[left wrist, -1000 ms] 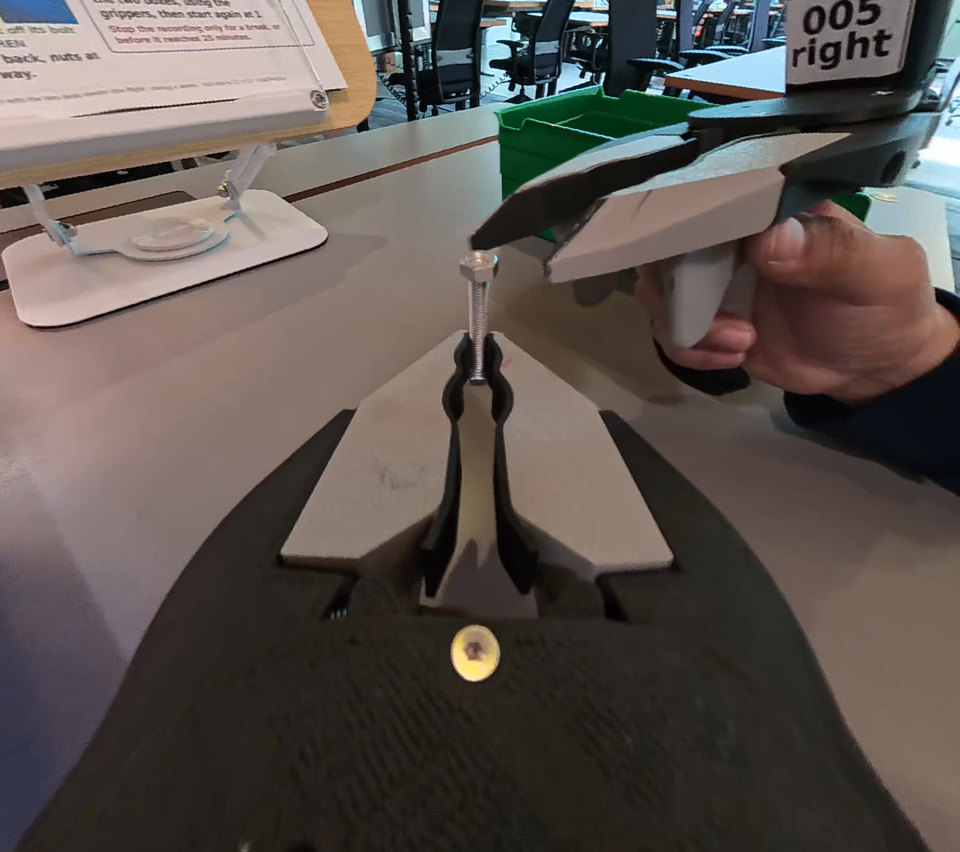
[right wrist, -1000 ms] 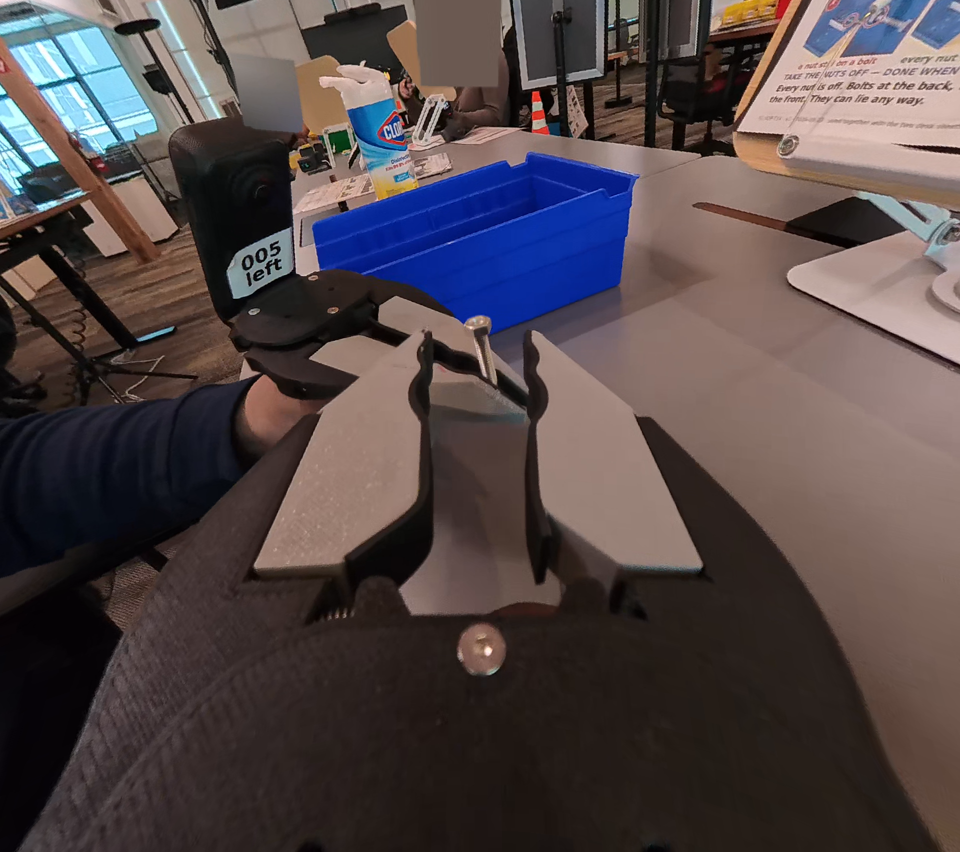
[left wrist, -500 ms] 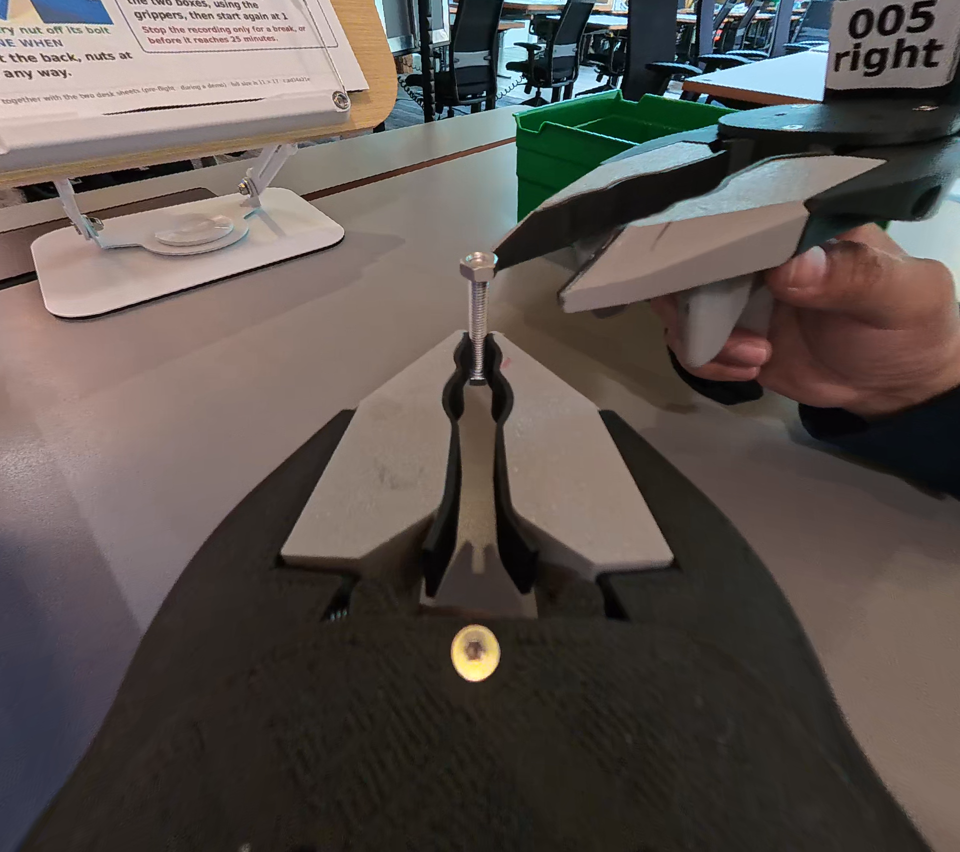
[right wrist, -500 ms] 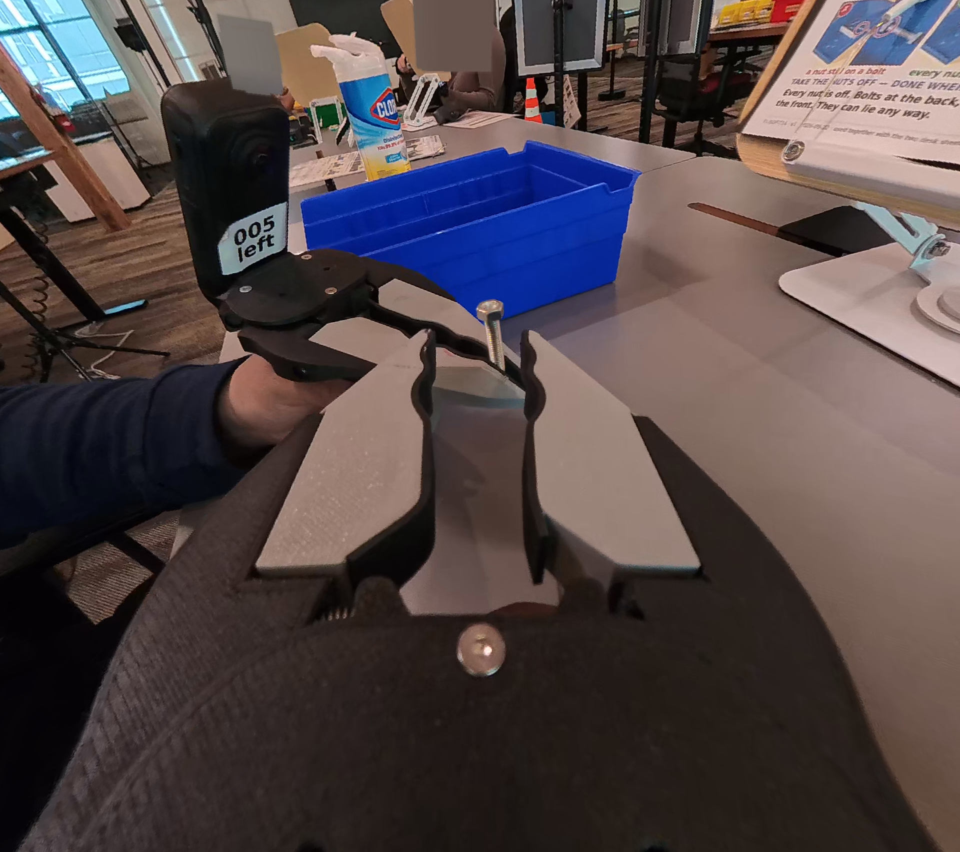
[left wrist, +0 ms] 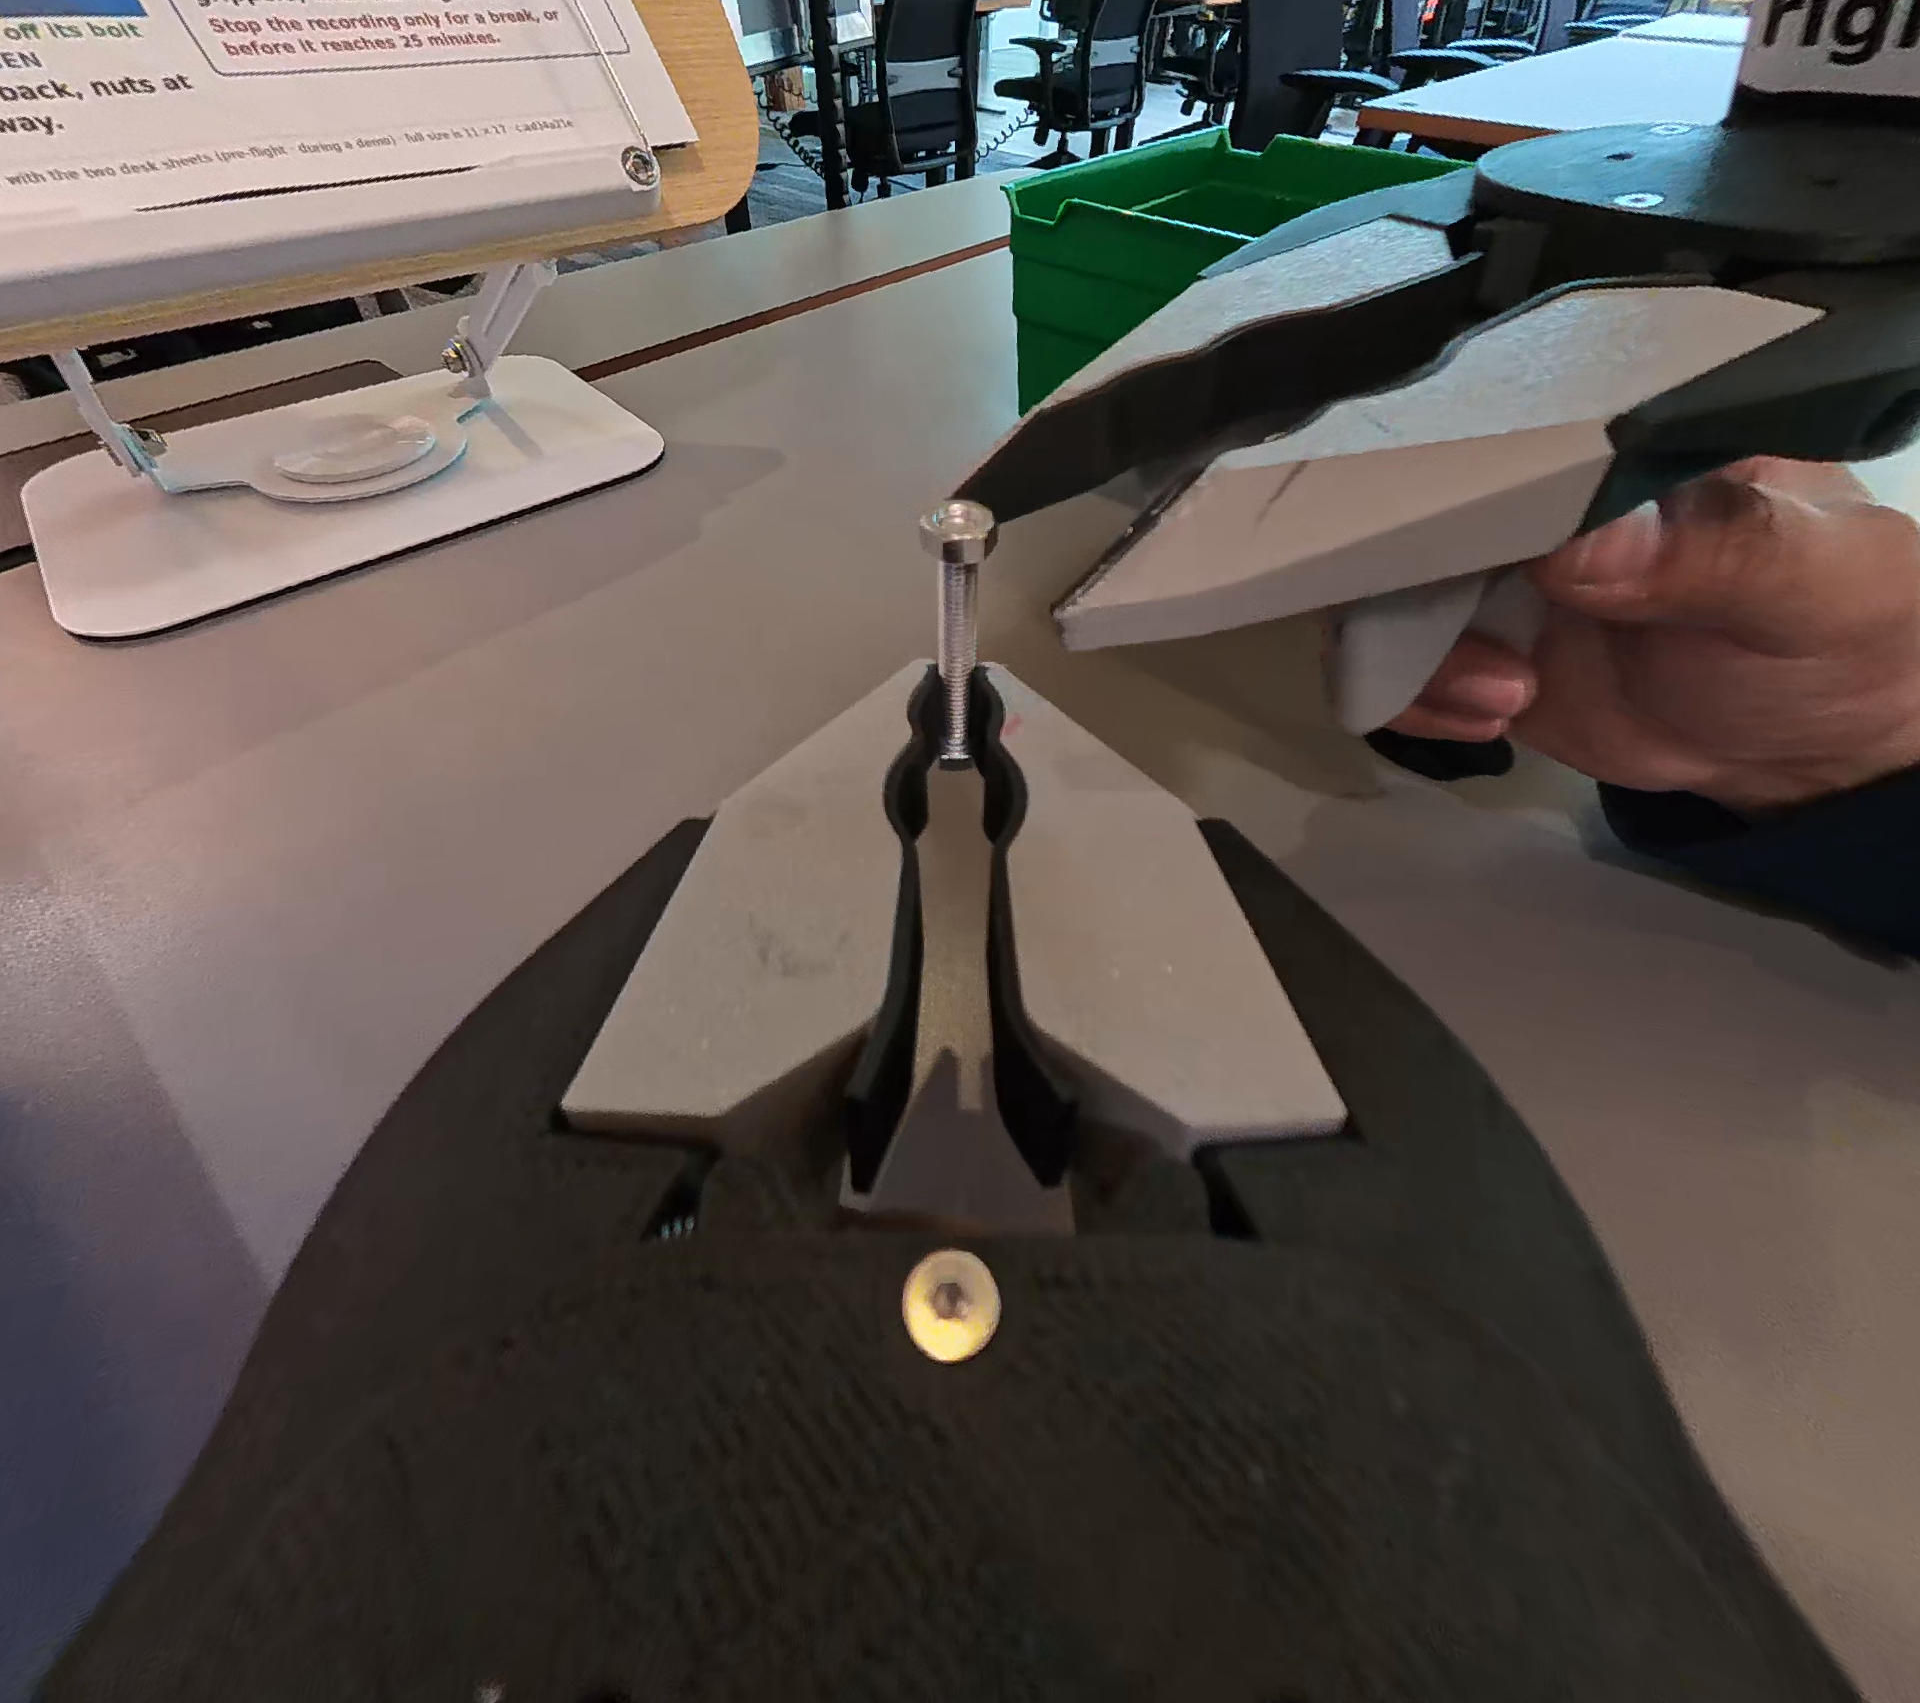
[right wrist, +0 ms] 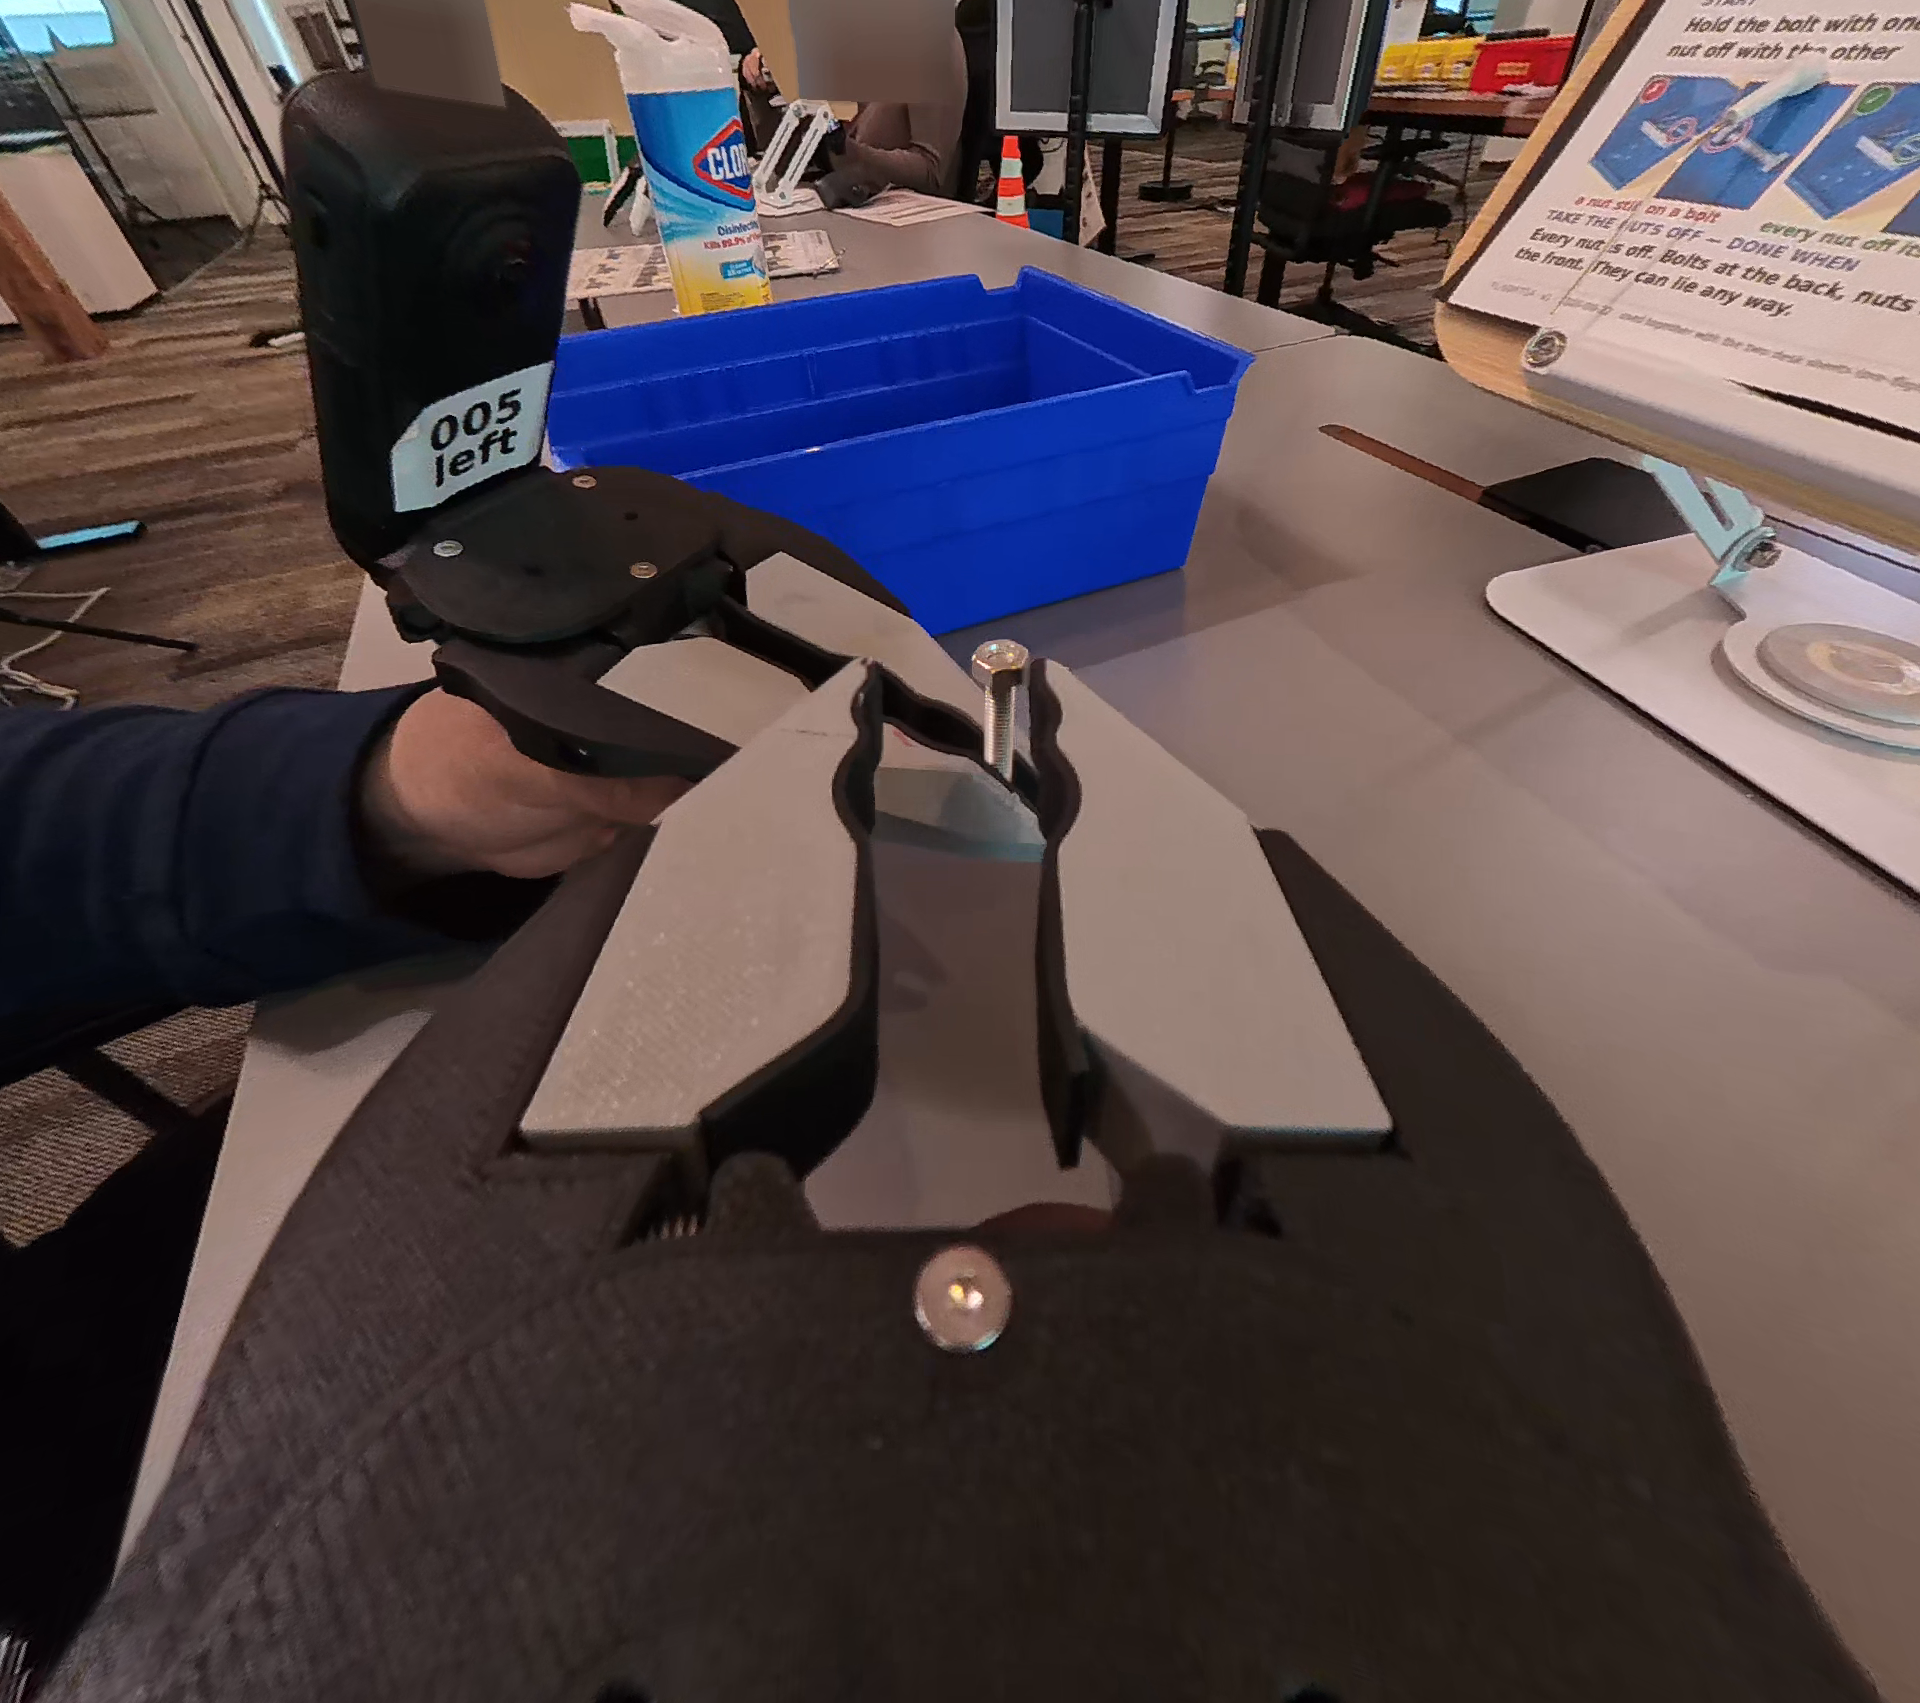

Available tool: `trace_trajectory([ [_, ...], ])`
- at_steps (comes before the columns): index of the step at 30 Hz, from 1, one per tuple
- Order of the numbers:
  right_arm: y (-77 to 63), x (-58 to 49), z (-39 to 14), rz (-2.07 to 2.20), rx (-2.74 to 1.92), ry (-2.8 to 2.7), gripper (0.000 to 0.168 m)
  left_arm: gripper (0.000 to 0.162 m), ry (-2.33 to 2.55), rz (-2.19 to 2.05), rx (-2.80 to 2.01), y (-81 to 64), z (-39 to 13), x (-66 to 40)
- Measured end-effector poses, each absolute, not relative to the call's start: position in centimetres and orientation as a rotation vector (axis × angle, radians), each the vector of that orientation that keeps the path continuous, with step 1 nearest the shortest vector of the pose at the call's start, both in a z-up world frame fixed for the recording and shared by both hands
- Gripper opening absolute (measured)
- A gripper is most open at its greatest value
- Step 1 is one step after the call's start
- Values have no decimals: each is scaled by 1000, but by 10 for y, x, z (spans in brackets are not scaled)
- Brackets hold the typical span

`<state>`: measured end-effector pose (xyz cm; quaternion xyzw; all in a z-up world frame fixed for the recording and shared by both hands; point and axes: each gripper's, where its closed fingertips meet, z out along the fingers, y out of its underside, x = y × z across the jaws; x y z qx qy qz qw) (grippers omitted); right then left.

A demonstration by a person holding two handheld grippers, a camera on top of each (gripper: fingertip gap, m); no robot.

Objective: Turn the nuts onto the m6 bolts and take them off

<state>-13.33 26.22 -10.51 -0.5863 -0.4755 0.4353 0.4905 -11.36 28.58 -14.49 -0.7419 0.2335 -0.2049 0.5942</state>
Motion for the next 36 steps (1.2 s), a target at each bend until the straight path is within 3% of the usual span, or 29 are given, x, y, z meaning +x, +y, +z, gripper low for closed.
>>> trace_trajectory([
  [26, 261, -136, -109, 1041, -1436, -1163, 23, 2, 606, -470, -1725, 282, -148, -105],
  [36, 263, -137, -111, 1028, -1450, -1158, 10, 2, 661, -481, -1704, 276, -148, -95],
])
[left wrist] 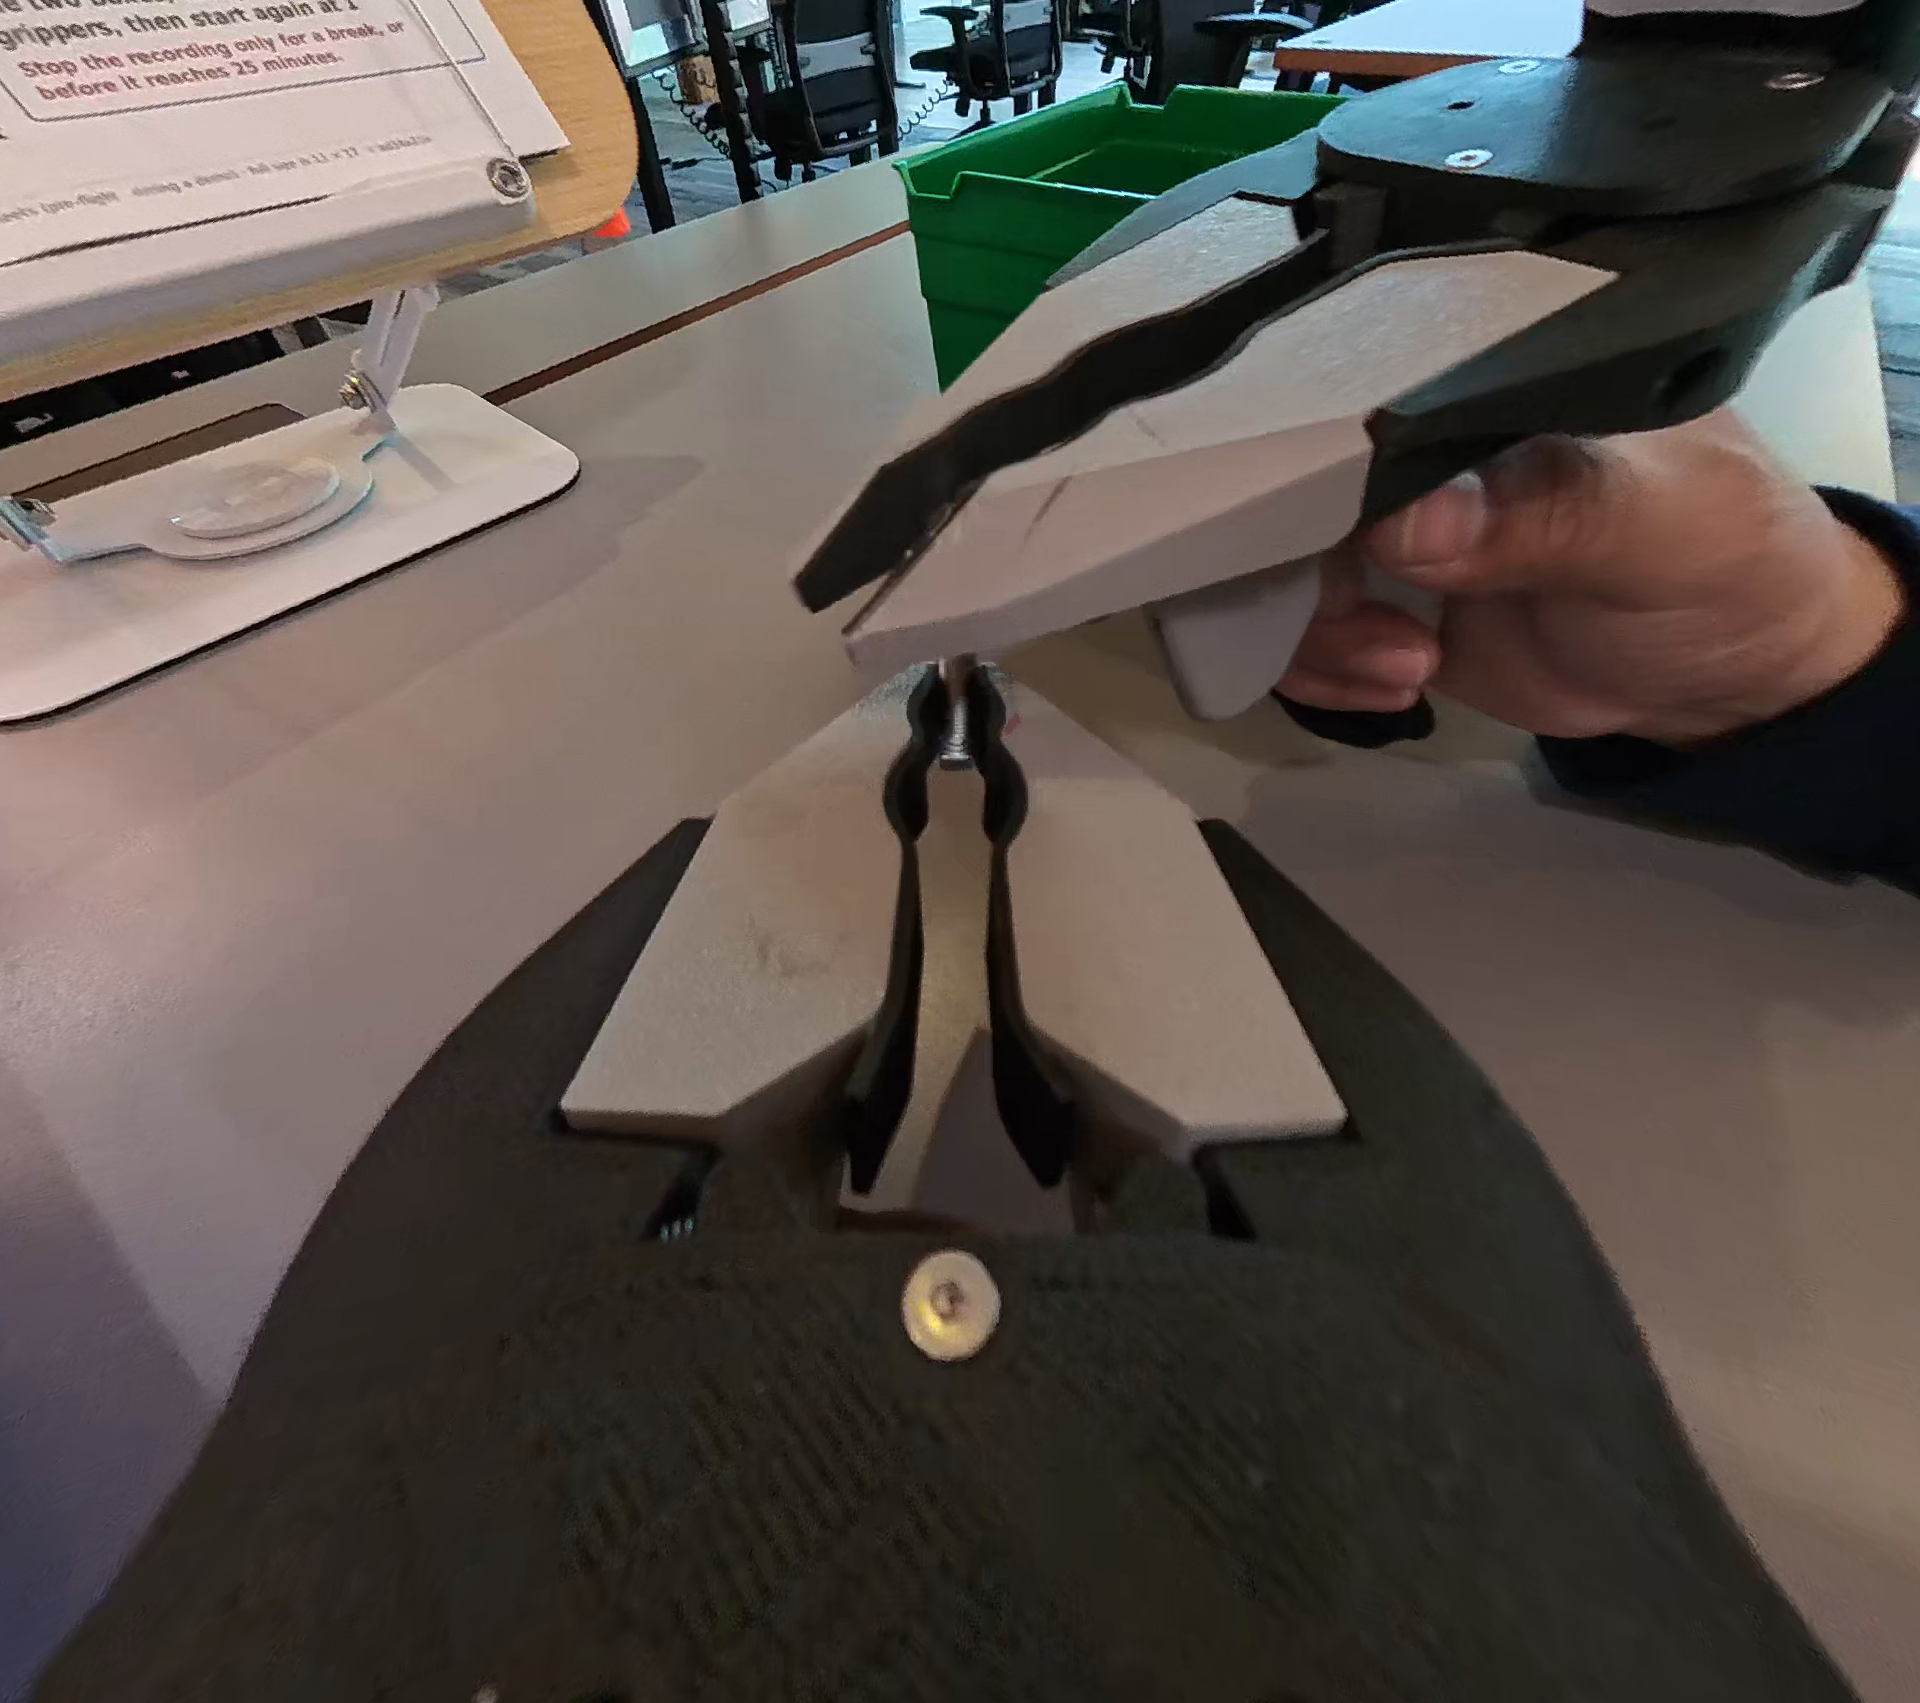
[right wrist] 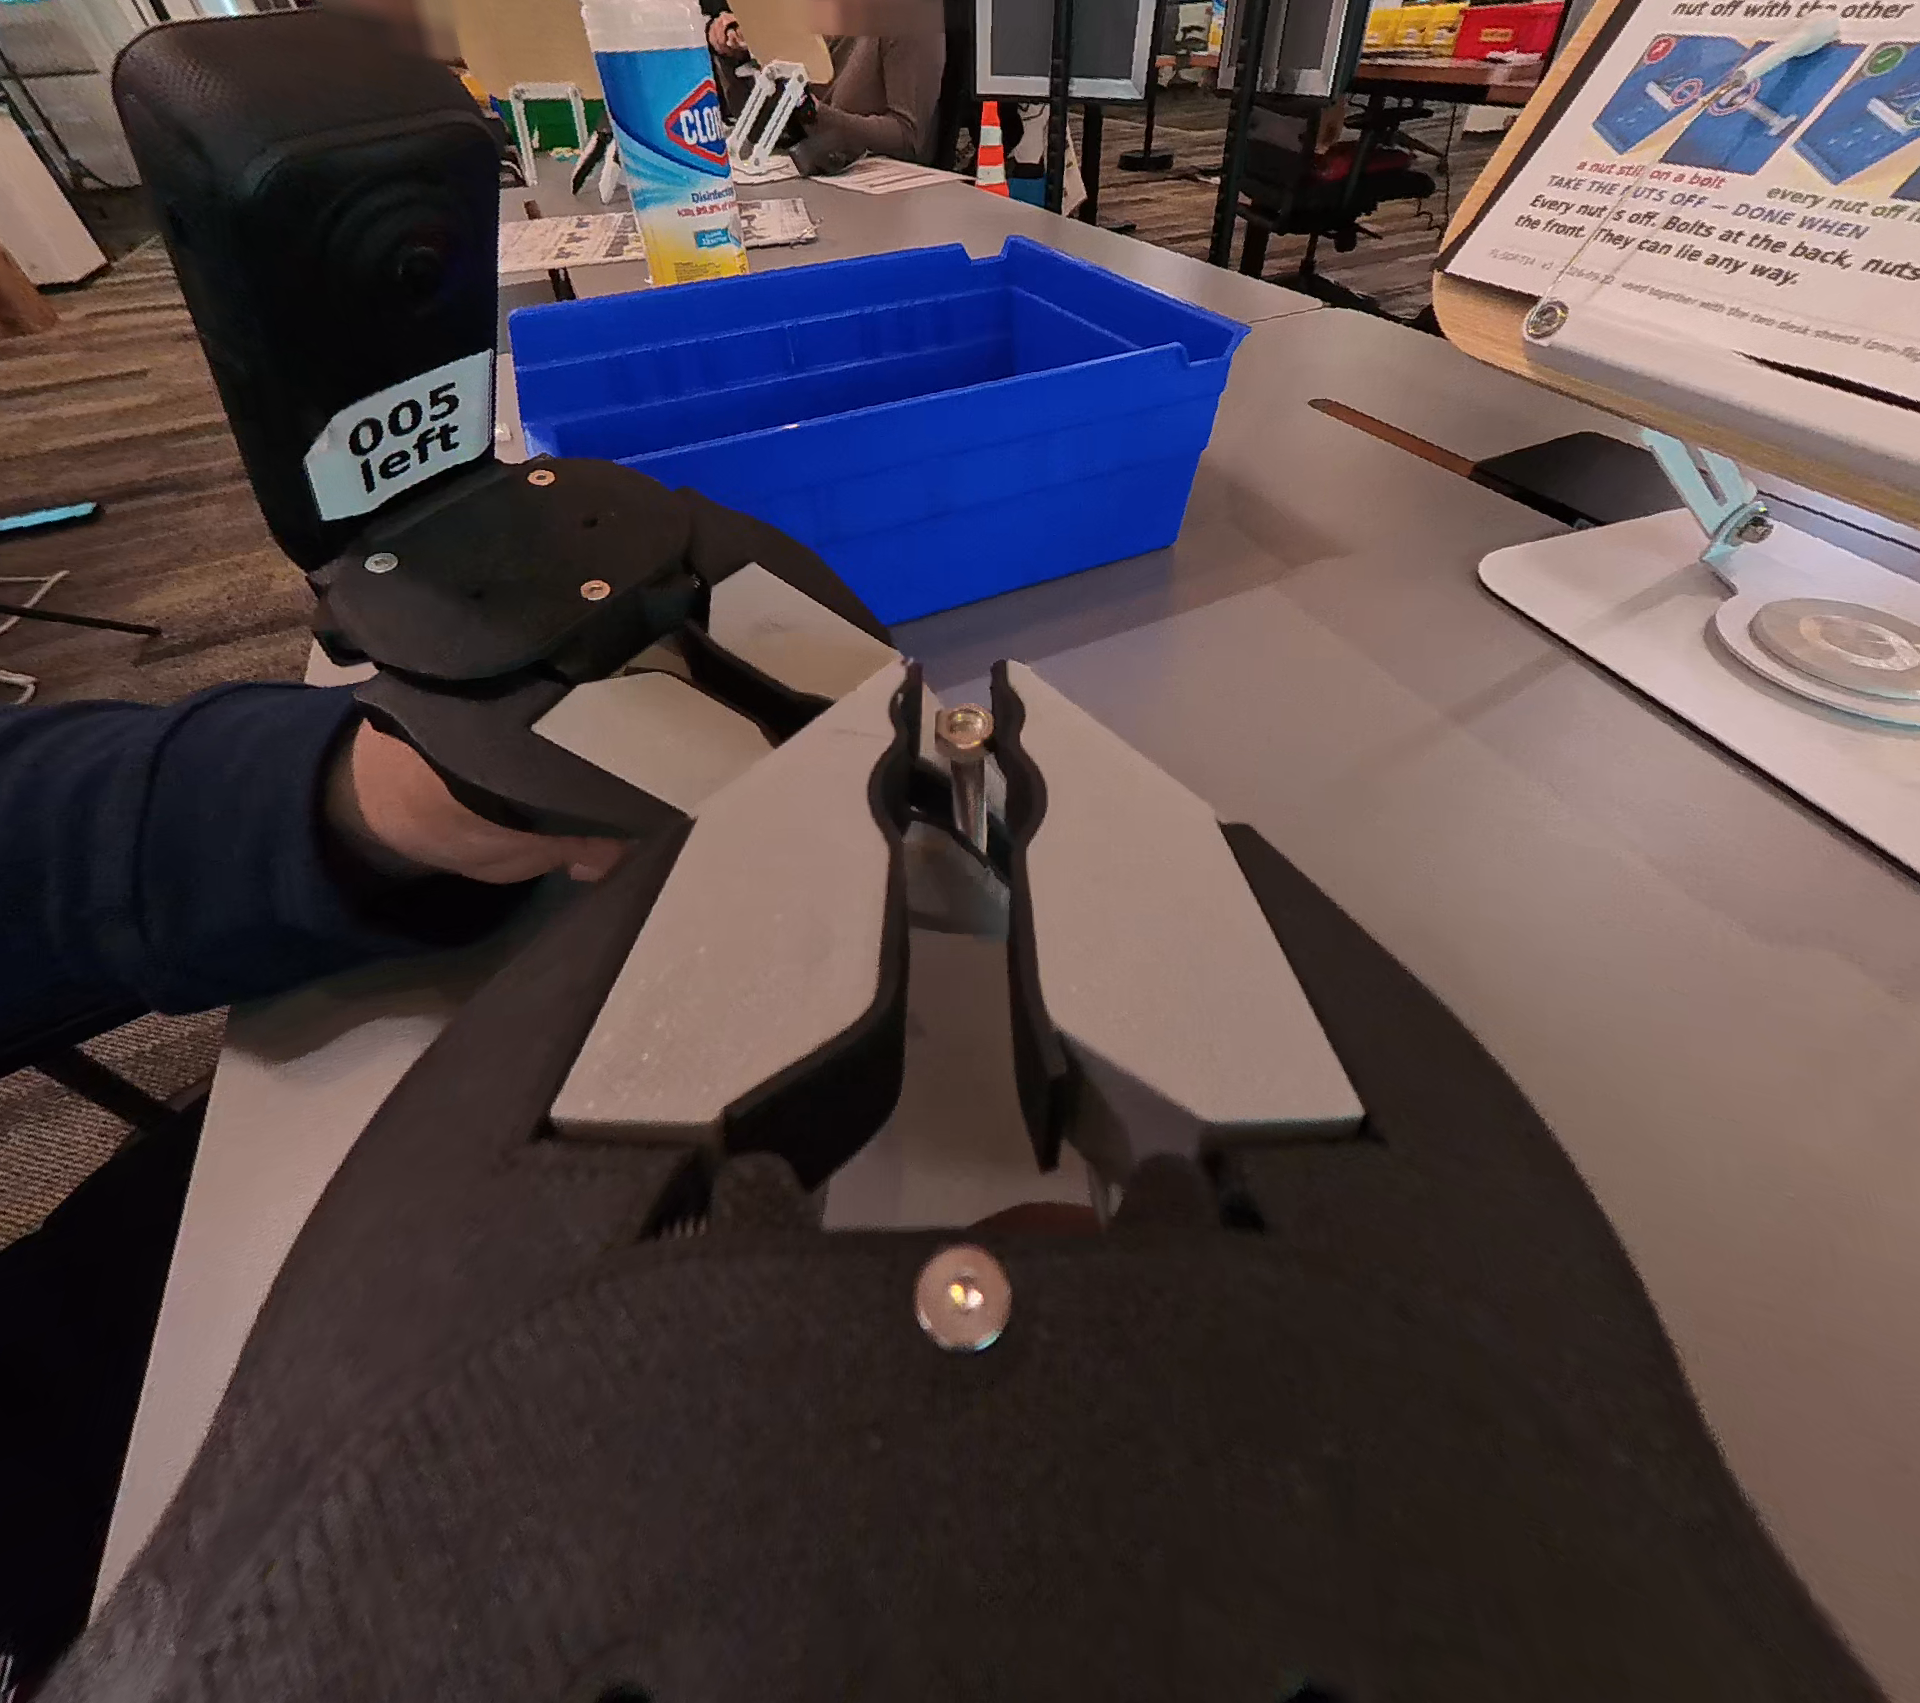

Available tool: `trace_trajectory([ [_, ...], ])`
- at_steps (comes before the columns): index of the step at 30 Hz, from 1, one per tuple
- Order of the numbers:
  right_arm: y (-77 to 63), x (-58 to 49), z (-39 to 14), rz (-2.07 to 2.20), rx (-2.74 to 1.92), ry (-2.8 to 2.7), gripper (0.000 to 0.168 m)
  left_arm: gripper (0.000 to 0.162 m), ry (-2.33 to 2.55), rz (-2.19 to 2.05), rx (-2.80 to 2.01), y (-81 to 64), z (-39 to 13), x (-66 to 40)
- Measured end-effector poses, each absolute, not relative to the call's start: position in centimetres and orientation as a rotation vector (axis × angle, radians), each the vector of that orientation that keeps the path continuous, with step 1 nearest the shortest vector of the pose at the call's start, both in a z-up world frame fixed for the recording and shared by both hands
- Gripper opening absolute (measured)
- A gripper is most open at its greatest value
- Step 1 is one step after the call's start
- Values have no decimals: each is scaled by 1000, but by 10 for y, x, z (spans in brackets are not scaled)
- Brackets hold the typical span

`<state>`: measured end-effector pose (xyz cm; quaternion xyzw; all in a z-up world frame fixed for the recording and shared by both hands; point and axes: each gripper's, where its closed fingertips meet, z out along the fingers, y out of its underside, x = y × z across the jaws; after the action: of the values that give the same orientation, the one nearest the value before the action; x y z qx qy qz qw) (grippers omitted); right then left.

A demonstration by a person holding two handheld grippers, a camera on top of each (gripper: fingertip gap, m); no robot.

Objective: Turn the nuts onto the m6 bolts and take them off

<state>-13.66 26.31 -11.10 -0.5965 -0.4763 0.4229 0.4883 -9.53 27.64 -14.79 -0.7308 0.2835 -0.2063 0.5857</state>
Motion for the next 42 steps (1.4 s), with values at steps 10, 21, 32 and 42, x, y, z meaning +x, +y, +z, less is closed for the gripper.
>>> trace_trajectory([
  [10, 265, -136, -111, 1030, -1460, -1154, 7, 2, 667, -486, -1705, 276, -148, -94],
  [21, 266, -135, -111, 1062, -1470, -1137, 23, 2, 618, -456, -1715, 281, -147, -103],
  [32, 266, -135, -112, 1012, -1456, -1152, 21, 2, 539, -451, -1743, 287, -148, -116],
  [42, 262, -139, -116, 998, -1454, -1192, 5, 2, 691, -487, -1691, 273, -147, -90],
])
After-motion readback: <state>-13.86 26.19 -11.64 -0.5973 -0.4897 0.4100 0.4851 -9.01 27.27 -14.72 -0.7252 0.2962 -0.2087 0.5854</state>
